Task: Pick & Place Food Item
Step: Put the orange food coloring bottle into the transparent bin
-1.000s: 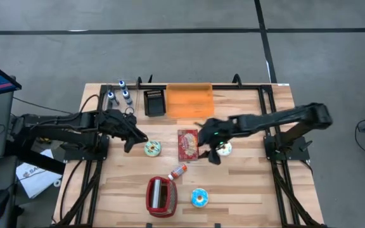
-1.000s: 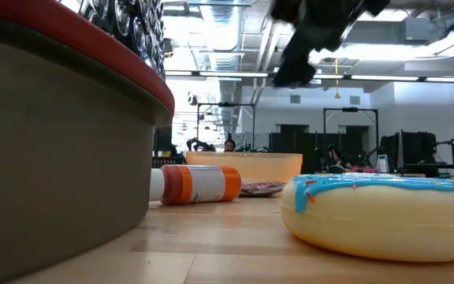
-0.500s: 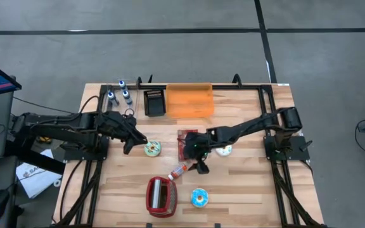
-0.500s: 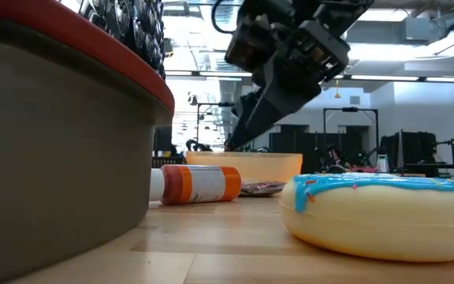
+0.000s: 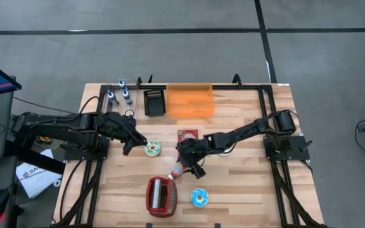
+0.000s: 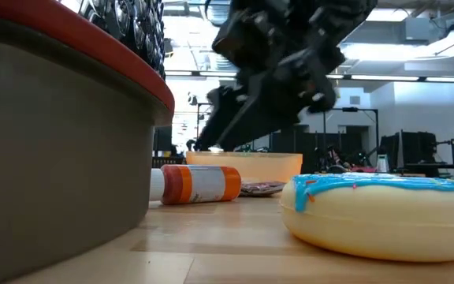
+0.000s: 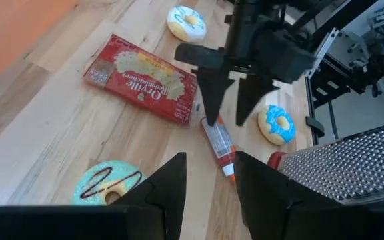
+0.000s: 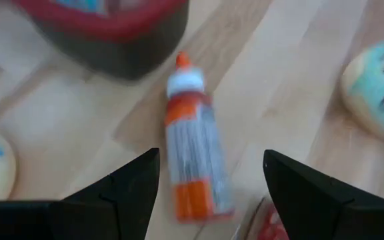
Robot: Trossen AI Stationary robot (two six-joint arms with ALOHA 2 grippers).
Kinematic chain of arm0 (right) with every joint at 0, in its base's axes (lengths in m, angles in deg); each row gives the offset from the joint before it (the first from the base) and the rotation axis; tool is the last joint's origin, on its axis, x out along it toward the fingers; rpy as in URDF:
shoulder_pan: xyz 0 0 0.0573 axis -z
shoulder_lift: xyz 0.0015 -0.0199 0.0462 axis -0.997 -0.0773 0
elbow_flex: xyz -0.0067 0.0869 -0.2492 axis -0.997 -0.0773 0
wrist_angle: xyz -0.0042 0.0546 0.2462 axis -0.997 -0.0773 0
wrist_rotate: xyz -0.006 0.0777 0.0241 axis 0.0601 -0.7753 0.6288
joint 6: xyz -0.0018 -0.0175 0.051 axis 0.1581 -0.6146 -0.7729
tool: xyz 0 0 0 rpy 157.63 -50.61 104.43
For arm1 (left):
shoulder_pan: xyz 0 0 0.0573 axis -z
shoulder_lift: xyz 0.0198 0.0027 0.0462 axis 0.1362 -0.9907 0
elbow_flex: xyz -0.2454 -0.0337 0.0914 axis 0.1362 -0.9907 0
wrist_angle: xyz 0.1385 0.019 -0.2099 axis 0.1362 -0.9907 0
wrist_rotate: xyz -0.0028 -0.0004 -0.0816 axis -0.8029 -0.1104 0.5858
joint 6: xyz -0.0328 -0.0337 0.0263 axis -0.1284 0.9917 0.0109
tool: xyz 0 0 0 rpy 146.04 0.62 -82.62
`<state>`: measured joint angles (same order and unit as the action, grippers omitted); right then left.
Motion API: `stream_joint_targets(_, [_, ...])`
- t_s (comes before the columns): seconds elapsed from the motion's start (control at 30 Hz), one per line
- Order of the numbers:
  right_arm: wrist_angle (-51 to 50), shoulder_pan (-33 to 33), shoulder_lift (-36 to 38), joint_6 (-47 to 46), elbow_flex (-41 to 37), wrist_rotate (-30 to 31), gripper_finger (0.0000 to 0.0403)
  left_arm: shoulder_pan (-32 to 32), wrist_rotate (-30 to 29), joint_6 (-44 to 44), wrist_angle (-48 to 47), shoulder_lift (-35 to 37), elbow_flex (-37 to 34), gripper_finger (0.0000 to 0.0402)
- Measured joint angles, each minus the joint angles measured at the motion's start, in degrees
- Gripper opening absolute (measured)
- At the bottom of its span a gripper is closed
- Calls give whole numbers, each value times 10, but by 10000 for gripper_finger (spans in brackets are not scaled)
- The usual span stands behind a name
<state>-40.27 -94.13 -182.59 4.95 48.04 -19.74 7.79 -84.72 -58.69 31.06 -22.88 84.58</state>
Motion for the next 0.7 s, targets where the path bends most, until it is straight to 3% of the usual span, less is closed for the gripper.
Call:
stream_joint_targets(0.43, [15, -8, -38, 1, -2, 1, 253, 0, 0, 0, -2, 0, 0, 121])
stream_joint_targets(0.53, [14, -8, -38, 1, -2, 13, 232, 0, 0, 0, -1, 0, 0, 121])
stream_joint_targets(0.7, [14, -2, -38, -1, -2, 15, 165, 0, 0, 0, -1, 0, 0, 121])
